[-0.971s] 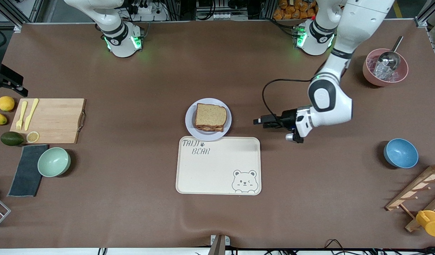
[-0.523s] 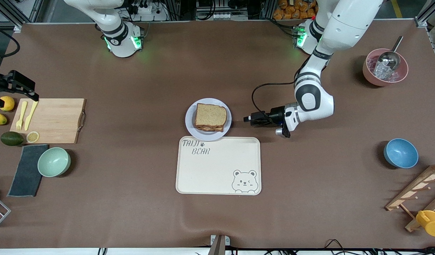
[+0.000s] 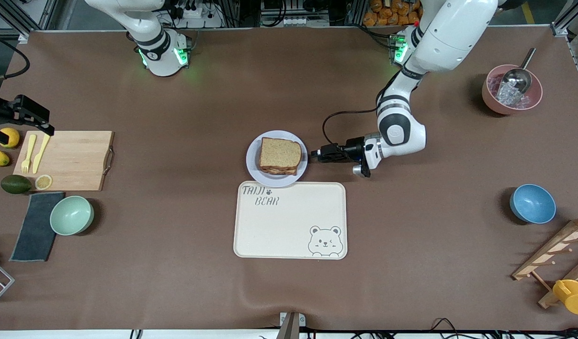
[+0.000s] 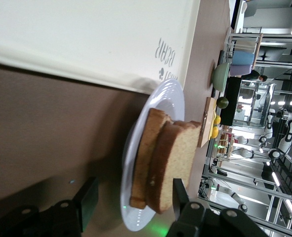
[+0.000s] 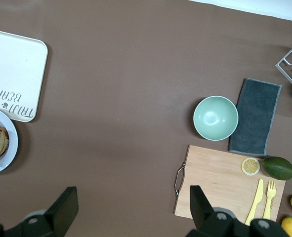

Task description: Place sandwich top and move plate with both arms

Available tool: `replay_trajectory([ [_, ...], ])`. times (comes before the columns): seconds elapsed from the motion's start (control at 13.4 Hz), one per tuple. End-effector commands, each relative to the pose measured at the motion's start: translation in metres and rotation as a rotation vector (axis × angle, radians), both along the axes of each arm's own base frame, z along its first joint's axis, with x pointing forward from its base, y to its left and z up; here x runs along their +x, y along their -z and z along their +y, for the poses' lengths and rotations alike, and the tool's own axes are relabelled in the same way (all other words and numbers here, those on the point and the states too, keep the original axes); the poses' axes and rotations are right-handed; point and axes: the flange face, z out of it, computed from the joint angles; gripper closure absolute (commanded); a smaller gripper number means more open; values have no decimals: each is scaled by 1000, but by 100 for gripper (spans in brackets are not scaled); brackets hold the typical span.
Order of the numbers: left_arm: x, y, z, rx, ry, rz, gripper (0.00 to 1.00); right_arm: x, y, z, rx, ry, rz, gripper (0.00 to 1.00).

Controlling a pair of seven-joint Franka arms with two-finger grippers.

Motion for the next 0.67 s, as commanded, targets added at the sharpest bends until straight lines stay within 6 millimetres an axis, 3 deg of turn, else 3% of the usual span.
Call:
replay_trajectory([
  [0.0,6,9,-6,-16,-25,-24,36,-4,-2,-1,-10,12,-6,0],
  [0.22,11,9,-16,-24,-17,-35,47,-4,-2,-1,-9,14,-8,0],
  [0.6,20,15,-34,-43,-14,-46,47,-5,-2,-4,-4,41,-3,0],
])
